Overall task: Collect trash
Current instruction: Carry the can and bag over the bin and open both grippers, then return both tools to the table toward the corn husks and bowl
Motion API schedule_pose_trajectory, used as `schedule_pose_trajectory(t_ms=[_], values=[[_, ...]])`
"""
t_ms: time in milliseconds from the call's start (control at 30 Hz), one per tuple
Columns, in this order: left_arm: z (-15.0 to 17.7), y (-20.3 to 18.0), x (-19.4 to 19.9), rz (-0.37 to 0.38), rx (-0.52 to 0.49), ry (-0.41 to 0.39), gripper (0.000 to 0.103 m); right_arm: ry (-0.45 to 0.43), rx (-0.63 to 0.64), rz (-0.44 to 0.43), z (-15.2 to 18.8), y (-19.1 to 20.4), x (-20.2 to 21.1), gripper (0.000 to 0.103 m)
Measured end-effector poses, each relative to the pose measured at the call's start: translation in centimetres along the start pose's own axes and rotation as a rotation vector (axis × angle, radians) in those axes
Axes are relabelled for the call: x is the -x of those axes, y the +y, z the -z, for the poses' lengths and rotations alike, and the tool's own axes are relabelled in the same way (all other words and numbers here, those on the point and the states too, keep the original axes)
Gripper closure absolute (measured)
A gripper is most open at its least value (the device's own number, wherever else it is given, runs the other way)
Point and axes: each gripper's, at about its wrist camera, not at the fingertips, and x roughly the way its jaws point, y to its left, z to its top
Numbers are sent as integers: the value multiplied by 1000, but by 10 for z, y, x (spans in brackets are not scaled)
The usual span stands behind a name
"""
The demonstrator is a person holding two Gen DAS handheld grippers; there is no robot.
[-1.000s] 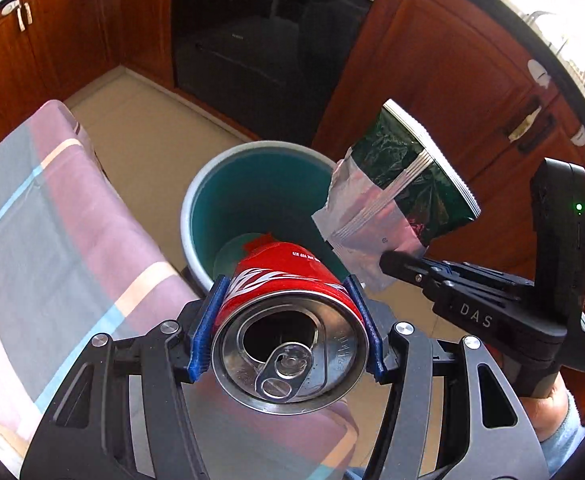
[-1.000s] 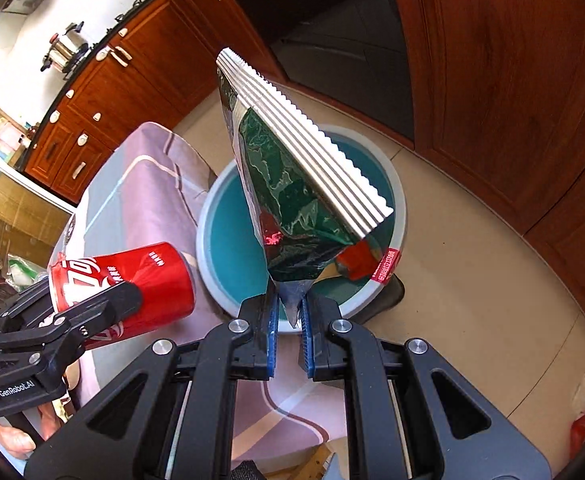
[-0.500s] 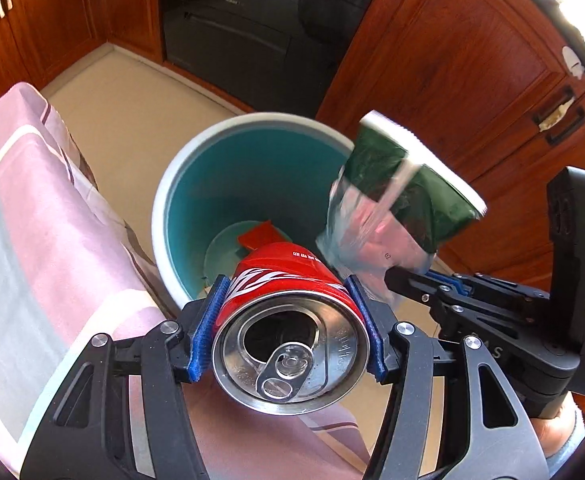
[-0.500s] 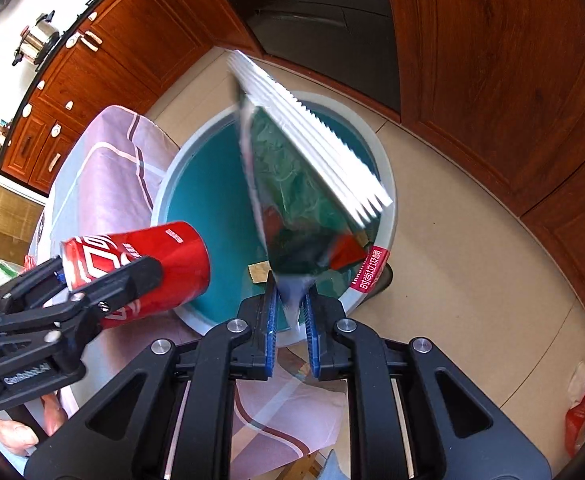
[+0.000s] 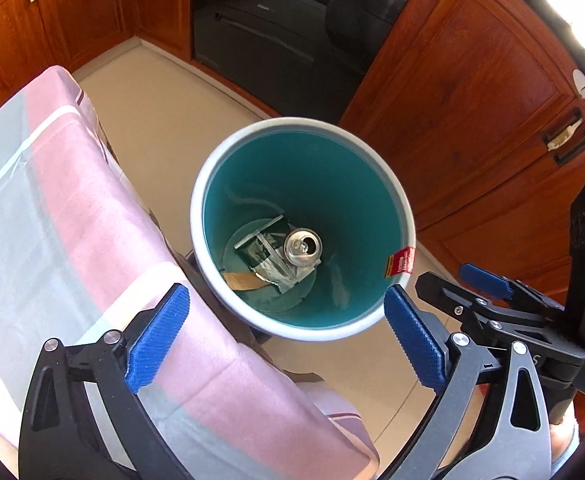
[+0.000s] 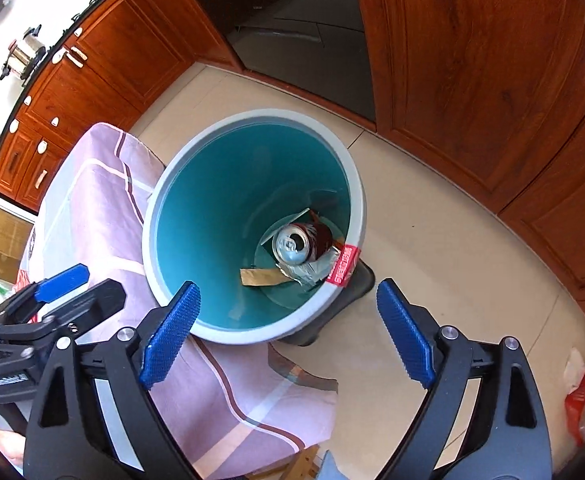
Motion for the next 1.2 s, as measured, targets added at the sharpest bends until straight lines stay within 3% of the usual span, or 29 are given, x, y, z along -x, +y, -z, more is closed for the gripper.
schedule_pose_trajectory(t_ms=[167, 700, 1200], values=[[5, 10, 12, -1, 17, 4, 4, 8, -10, -4, 5, 2, 9, 17], [68, 23, 92, -51, 48, -83, 4, -26, 21, -48, 47, 36, 55, 17], [163, 88, 174, -160, 142, -167, 4, -9, 170, -129, 102, 126, 81, 17]])
